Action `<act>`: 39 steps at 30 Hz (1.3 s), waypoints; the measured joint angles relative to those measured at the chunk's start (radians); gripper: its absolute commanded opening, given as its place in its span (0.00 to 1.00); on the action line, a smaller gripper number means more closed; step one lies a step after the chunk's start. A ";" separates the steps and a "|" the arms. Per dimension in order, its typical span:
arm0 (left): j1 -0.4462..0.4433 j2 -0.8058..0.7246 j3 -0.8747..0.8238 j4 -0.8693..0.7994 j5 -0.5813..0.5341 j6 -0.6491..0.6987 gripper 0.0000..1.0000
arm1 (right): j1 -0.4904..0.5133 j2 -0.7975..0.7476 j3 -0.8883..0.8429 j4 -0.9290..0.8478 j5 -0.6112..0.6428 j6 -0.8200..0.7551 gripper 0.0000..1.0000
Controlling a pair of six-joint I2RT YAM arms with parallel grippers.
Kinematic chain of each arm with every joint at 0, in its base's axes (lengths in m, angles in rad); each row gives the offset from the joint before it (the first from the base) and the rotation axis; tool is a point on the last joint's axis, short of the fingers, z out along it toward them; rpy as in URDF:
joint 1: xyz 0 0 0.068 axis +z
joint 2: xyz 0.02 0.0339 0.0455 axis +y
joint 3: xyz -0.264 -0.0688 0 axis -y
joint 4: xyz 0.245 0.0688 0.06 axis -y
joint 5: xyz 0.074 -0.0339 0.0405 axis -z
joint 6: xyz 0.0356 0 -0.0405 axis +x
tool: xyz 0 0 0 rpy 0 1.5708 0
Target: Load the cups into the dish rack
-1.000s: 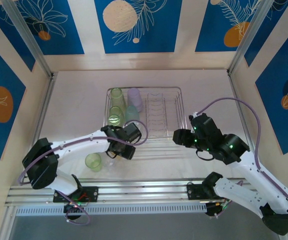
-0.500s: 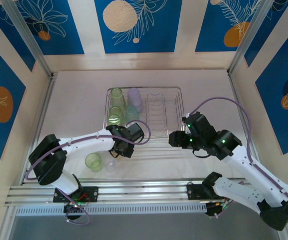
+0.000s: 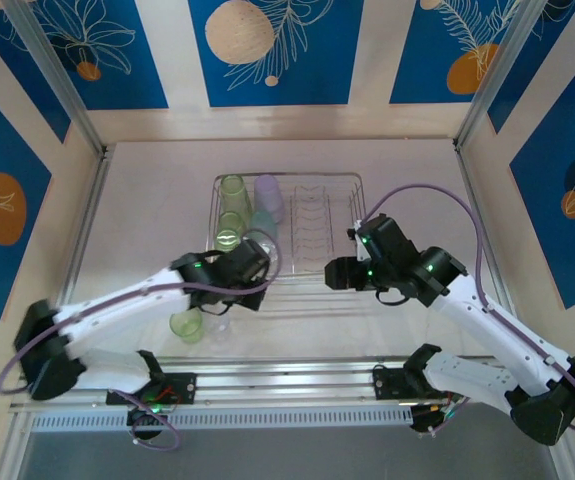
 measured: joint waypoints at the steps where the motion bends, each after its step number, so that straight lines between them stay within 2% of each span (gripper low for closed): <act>1: 0.000 -0.063 -0.005 0.032 0.015 -0.006 0.00 | 0.000 -0.001 0.003 0.018 -0.003 -0.025 0.67; 5: 0.000 -0.262 -0.016 0.169 0.045 -0.021 0.00 | 0.002 -0.009 0.005 0.107 -0.019 -0.141 0.68; 10: 0.004 -0.389 -0.070 0.311 0.051 -0.044 0.00 | 0.007 -0.026 0.005 0.225 -0.057 -0.286 0.73; 13: 0.034 -0.466 -0.166 0.420 0.075 -0.092 0.00 | 0.010 -0.028 0.005 0.296 -0.122 -0.375 0.74; 15: 0.084 -0.494 -0.223 0.503 0.116 -0.148 0.00 | 0.024 -0.029 0.004 0.352 -0.174 -0.453 0.78; 23: 0.312 -0.448 -0.390 0.933 0.397 -0.462 0.00 | 0.080 -0.047 -0.042 0.555 -0.358 -0.714 0.84; 26: 0.363 -0.396 -0.430 1.085 0.501 -0.576 0.00 | 0.078 -0.024 -0.047 0.602 -0.420 -0.777 0.87; 27: 0.369 -0.381 -0.435 1.123 0.533 -0.602 0.00 | 0.073 -0.016 -0.048 0.614 -0.436 -0.793 0.87; 28: 0.372 -0.367 -0.436 1.160 0.566 -0.626 0.00 | 0.068 -0.011 -0.053 0.629 -0.456 -0.808 0.99; 35: 0.375 -0.344 -0.431 1.337 0.793 -0.706 0.00 | -0.028 0.009 -0.059 0.694 -0.576 -0.848 0.99; 39: 0.375 -0.348 -0.423 1.364 0.864 -0.717 0.00 | -0.063 0.008 -0.059 0.735 -0.618 -0.851 1.00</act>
